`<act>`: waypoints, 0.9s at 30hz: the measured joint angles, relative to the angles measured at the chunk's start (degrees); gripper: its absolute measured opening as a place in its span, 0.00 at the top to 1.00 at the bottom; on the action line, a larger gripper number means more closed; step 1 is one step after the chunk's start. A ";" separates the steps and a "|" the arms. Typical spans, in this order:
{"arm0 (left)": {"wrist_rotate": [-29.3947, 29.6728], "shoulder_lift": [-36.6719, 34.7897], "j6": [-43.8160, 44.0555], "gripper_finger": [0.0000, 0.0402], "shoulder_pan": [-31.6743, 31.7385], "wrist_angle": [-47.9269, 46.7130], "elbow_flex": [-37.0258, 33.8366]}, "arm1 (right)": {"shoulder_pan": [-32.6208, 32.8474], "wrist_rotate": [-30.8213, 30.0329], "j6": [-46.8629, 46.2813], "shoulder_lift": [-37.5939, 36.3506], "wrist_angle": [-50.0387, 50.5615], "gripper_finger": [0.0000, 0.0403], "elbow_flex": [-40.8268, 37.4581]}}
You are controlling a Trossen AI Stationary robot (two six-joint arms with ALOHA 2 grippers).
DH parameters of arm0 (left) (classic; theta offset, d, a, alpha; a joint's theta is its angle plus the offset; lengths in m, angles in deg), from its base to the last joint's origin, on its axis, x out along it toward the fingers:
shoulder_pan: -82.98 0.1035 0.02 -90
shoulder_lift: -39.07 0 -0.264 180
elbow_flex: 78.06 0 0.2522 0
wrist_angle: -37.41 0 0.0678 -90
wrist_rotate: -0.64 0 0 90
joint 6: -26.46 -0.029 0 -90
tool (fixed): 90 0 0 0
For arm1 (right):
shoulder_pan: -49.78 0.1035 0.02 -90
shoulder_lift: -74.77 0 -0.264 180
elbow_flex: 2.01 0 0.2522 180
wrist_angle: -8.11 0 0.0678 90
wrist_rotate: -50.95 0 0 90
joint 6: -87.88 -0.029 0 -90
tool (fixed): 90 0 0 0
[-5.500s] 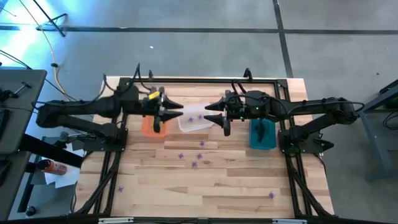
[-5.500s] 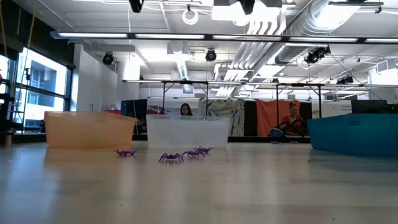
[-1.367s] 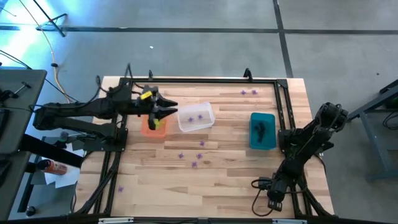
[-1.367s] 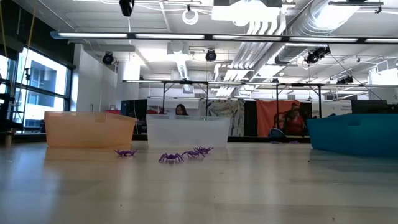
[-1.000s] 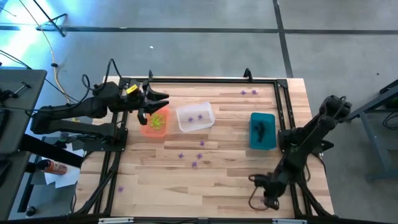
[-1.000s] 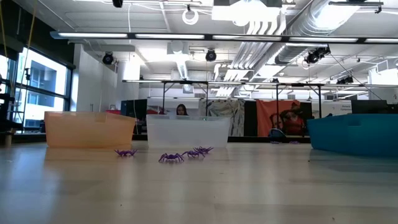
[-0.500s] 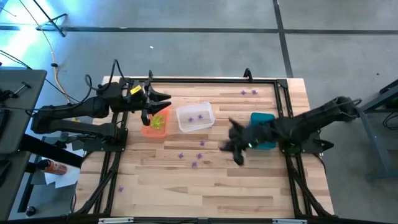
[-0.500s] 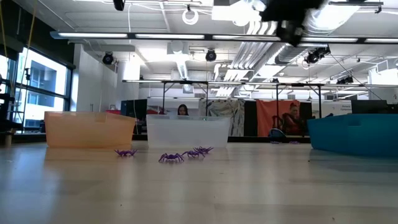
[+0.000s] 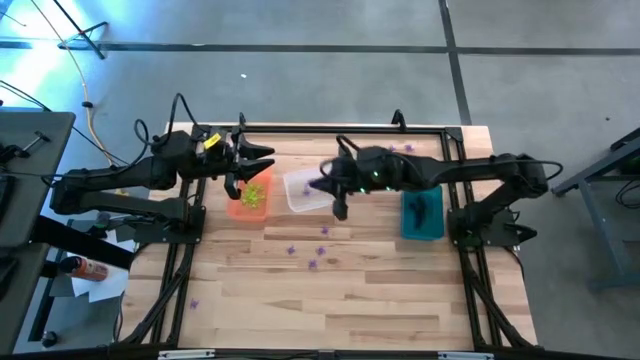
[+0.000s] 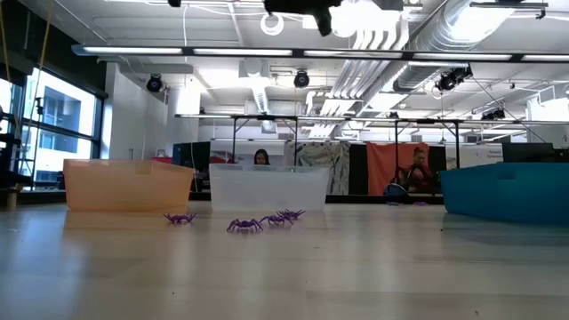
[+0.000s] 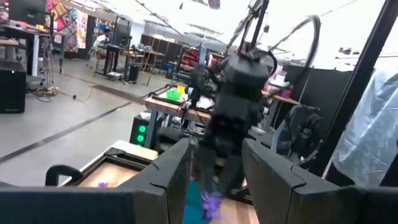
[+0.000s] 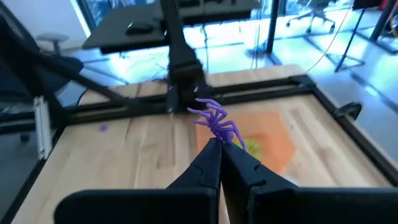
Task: Sort Halloween decoration
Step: Put the purple spider toy into the transparent bin
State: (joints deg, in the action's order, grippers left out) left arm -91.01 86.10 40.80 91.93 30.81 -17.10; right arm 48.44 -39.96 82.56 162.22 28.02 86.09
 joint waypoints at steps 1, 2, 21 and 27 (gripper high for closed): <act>0.02 0.02 0.04 0.67 -0.02 -0.25 0.00 | -0.56 0.28 0.11 0.54 -0.18 1.00 0.88; 0.00 0.04 0.02 0.67 -0.02 -0.39 0.00 | -1.05 0.79 0.27 0.74 -0.08 1.00 1.28; 0.48 0.00 0.54 0.67 -0.02 -0.45 0.00 | -8.78 5.99 -13.42 14.29 18.23 1.00 11.78; 0.57 0.00 0.54 0.67 0.04 -0.46 0.00 | -11.21 1.67 -13.56 30.17 36.58 1.00 24.50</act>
State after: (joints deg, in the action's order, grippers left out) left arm -90.44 86.09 41.34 91.97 30.35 -17.10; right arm 37.23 -38.29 69.00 192.39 64.60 110.59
